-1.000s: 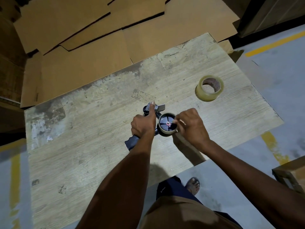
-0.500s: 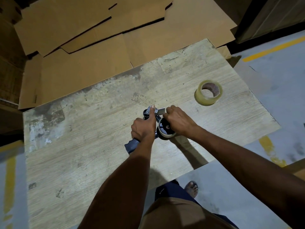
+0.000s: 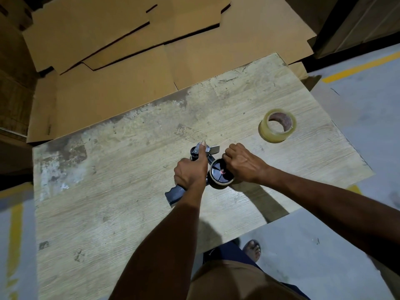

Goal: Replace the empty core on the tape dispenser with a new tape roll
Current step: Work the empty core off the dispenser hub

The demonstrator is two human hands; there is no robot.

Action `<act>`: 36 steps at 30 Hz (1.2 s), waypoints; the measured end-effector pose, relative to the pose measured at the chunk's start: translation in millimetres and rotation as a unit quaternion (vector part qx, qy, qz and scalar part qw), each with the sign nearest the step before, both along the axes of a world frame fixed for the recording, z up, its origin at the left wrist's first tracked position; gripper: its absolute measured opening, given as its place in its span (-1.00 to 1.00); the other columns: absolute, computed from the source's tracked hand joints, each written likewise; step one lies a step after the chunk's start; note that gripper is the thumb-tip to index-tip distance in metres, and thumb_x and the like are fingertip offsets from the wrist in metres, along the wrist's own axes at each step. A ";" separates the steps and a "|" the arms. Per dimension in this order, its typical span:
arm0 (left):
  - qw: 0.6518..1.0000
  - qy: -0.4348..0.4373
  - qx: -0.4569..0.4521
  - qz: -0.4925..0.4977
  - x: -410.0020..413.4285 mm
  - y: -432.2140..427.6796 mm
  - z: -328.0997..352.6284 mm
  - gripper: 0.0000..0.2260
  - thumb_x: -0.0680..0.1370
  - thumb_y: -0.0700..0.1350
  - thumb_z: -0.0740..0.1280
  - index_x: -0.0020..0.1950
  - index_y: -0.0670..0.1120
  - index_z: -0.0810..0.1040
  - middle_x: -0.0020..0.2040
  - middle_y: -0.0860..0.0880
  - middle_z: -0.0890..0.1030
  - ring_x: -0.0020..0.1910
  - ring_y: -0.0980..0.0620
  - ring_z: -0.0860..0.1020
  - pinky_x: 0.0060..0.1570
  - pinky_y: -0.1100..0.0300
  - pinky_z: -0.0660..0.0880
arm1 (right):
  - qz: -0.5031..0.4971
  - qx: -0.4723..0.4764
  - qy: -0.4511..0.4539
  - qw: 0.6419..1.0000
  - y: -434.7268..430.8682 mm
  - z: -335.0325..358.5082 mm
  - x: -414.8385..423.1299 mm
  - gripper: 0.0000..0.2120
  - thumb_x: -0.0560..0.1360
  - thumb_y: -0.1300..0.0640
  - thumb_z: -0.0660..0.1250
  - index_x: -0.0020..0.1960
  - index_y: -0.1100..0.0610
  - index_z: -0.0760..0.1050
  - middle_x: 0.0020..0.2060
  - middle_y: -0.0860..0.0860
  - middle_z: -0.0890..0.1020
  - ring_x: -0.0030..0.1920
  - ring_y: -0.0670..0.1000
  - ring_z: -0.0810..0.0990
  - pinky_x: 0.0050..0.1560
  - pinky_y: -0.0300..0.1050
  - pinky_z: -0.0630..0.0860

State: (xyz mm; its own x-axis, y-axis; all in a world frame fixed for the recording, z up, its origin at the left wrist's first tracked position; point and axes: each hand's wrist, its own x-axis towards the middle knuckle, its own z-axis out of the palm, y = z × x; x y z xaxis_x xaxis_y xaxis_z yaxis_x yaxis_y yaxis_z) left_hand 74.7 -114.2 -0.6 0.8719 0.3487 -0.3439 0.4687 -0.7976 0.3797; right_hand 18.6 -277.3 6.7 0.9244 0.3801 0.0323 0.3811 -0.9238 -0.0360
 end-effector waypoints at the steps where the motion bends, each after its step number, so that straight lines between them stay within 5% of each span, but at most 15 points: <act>1: 1.000 -0.001 0.003 -0.006 0.6 -0.8 0.3 -0.13 0.42 0.63 0.09 -0.09 -0.17 0.66 -0.02 -0.17 0.69 0.05 -0.19 0.62 -0.08 0.03 0.46 | -0.008 0.005 -0.002 1.000 -0.5 -0.5 -2.2 -0.76 0.34 0.15 0.58 -0.20 0.23 0.55 -0.28 0.13 0.53 -0.20 0.14 0.51 -0.14 0.01 0.39; 6: 1.000 -0.004 0.003 -0.011 2.0 -3.7 -2.0 -0.11 0.38 0.66 0.07 -0.12 -0.16 0.66 -0.05 -0.16 0.69 0.02 -0.19 0.63 -0.06 0.02 0.52 | -0.068 0.059 -0.016 0.996 -1.8 -5.4 -12.1 -0.80 0.30 0.27 0.57 -0.21 0.22 0.55 -0.31 0.13 0.53 -0.25 0.16 0.50 -0.21 0.00 0.37; 9: 1.000 -0.006 -0.004 -0.008 1.0 -3.0 -0.9 -0.10 0.36 0.68 0.06 -0.14 -0.16 0.65 -0.06 -0.15 0.68 -0.01 -0.18 0.63 -0.05 0.01 0.55 | -0.153 0.115 -0.055 0.980 3.8 -3.6 -24.6 -0.80 0.34 0.31 0.52 -0.06 0.24 0.60 -0.24 0.14 0.55 -0.20 0.18 0.50 -0.20 0.01 0.39; 13: 1.000 -0.004 -0.009 -0.006 -0.5 -3.0 3.4 -0.09 0.37 0.67 0.07 -0.10 -0.17 0.66 -0.05 -0.16 0.68 -0.01 -0.17 0.63 -0.11 0.03 0.49 | -0.144 0.165 -0.055 0.974 34.9 5.6 -64.2 -0.70 0.49 0.14 0.28 0.17 0.23 0.57 -0.05 0.14 0.57 -0.06 0.14 0.49 -0.06 -0.01 0.36; 16: 1.000 -0.004 -0.010 -0.006 -2.0 -2.9 5.1 -0.09 0.38 0.67 0.07 -0.09 -0.18 0.66 -0.04 -0.17 0.69 -0.01 -0.18 0.64 -0.15 0.06 0.46 | -0.152 0.157 -0.011 0.976 62.7 -4.8 -77.9 -0.68 0.59 0.04 0.32 0.26 0.19 0.55 0.04 0.10 0.58 0.04 0.12 0.50 0.03 0.00 0.38; 19: 1.000 -0.003 -0.018 0.000 -2.4 -2.9 4.6 -0.07 0.37 0.68 0.08 -0.06 -0.19 0.67 -0.02 -0.18 0.69 0.01 -0.20 0.65 -0.09 0.03 0.54 | -0.209 0.155 -0.021 0.965 78.3 -13.2 -70.2 -0.72 0.57 0.07 0.29 0.14 0.21 0.63 -0.04 0.12 0.62 -0.02 0.17 0.57 -0.02 -0.02 0.31; 23: 1.000 -0.006 -0.028 0.006 -3.1 -3.5 4.3 -0.05 0.35 0.69 0.07 -0.06 -0.20 0.67 -0.01 -0.18 0.69 0.04 -0.20 0.63 0.02 -0.03 0.58 | -0.250 0.105 0.033 0.962 86.0 -14.2 -55.7 -0.77 0.30 0.17 0.60 -0.10 0.21 0.67 -0.21 0.12 0.62 -0.10 0.18 0.57 -0.10 0.00 0.40; 26: 0.999 -0.003 -0.040 0.009 -3.3 -3.8 6.4 -0.09 0.37 0.66 0.13 -0.05 -0.20 0.67 0.01 -0.18 0.69 0.07 -0.20 0.63 -0.08 0.05 0.47 | -0.263 0.093 0.045 0.959 90.8 -3.5 -47.6 -0.76 0.12 0.23 0.66 -0.27 0.19 0.67 -0.36 0.10 0.59 -0.22 0.17 0.59 -0.16 -0.05 0.49; 33: 0.999 -0.008 -0.034 0.011 -3.0 -3.2 6.1 -0.03 0.33 0.70 0.08 -0.04 -0.20 0.69 0.00 -0.19 0.70 0.06 -0.20 0.63 -0.05 0.01 0.51 | -0.242 0.147 0.042 0.958 74.0 -6.1 -63.3 -0.84 0.29 0.24 0.48 -0.12 0.20 0.70 -0.17 0.11 0.69 -0.05 0.15 0.58 -0.02 -0.02 0.47; 36: 0.999 -0.011 -0.030 0.010 -2.3 -3.4 4.5 -0.03 0.31 0.71 0.07 -0.09 -0.19 0.67 -0.02 -0.19 0.69 0.03 -0.20 0.63 -0.05 0.00 0.54 | -0.186 0.167 -0.023 0.968 60.7 2.3 -71.9 -0.79 0.33 0.29 0.36 -0.07 0.27 0.67 -0.17 0.15 0.68 -0.13 0.17 0.60 -0.12 0.01 0.58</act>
